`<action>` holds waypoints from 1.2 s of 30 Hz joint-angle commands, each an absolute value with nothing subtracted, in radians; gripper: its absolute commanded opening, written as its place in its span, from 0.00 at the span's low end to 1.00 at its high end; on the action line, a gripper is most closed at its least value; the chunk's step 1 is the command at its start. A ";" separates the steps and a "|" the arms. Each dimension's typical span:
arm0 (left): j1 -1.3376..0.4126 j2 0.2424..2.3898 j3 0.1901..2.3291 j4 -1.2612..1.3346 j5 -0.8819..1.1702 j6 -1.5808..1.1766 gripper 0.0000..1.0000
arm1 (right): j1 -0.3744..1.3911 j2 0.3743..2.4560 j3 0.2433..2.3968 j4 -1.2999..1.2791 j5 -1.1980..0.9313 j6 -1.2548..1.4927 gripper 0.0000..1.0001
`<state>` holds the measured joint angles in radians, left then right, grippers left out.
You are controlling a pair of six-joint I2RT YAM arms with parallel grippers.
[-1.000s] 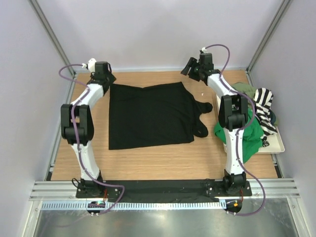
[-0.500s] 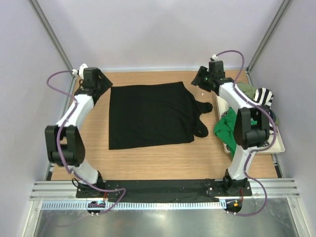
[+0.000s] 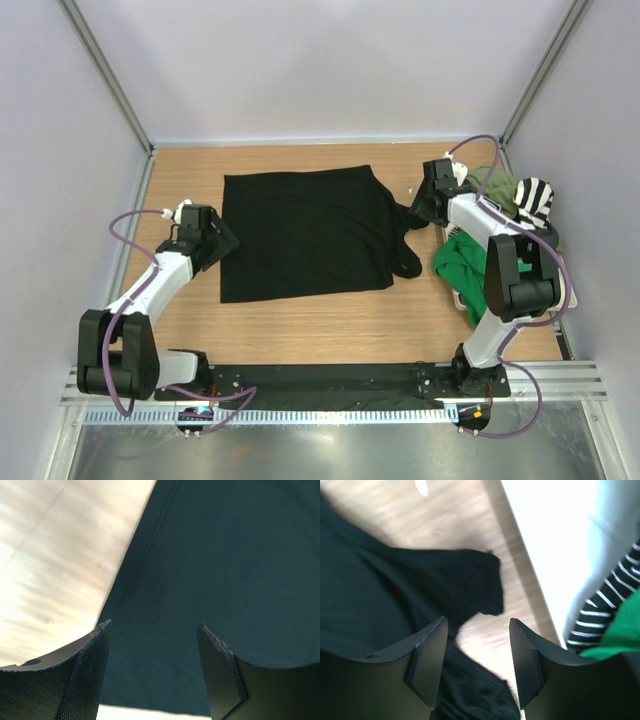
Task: Fold and stack the tank tops
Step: Flatten the tank top out
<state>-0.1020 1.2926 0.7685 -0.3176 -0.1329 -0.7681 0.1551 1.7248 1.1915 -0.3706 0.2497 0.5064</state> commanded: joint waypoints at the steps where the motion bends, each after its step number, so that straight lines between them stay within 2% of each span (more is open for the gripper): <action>1: -0.104 1.261 0.762 -0.322 -0.113 -0.776 0.70 | 0.158 1.727 1.233 -0.347 0.342 0.528 0.58; 13: -0.104 1.348 0.747 -0.370 -0.153 -0.807 0.66 | 0.156 1.934 1.364 -0.371 0.422 0.540 0.49; 14: -0.104 1.348 0.749 -0.389 -0.164 -0.814 0.65 | 0.158 1.942 1.368 -0.365 0.425 0.541 0.45; 15: -0.104 1.350 0.752 -0.402 -0.164 -0.824 0.65 | 0.156 1.951 1.374 -0.362 0.425 0.541 0.32; 18: -0.104 1.353 0.746 -0.406 -0.147 -0.825 0.64 | 0.155 1.974 1.423 -0.376 0.459 0.548 0.07; 21: -0.104 1.347 0.732 -0.410 -0.156 -0.824 0.64 | 0.144 1.988 1.506 -0.410 0.508 0.540 0.02; 23: -0.104 1.344 0.721 -0.414 -0.163 -0.819 0.59 | 0.130 2.005 1.575 -0.432 0.529 0.532 0.02; 27: -0.104 1.338 0.704 -0.420 -0.189 -0.819 0.54 | 0.103 2.063 1.687 -0.466 0.557 0.514 0.02; 29: -0.104 1.335 0.684 -0.408 -0.190 -0.827 0.54 | 0.092 2.092 1.756 -0.494 0.543 0.506 0.08; 30: -0.104 1.338 0.681 -0.403 -0.190 -0.827 0.53 | 0.091 2.114 1.778 -0.506 0.543 0.503 0.16; 32: -0.104 1.345 0.681 -0.405 -0.184 -0.825 0.53 | 0.091 2.118 1.807 -0.523 0.543 0.499 0.26; 33: -0.104 1.348 0.683 -0.406 -0.183 -0.825 0.52 | 0.092 2.114 1.802 -0.525 0.542 0.497 0.44; 36: -0.104 1.330 0.669 -0.408 -0.192 -0.828 0.51 | 0.091 2.009 1.686 -0.473 0.522 0.499 0.56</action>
<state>-0.1043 1.3502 0.6792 -0.4160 -0.1669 -0.8127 0.0830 2.1067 1.7535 -0.4885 0.5079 0.5022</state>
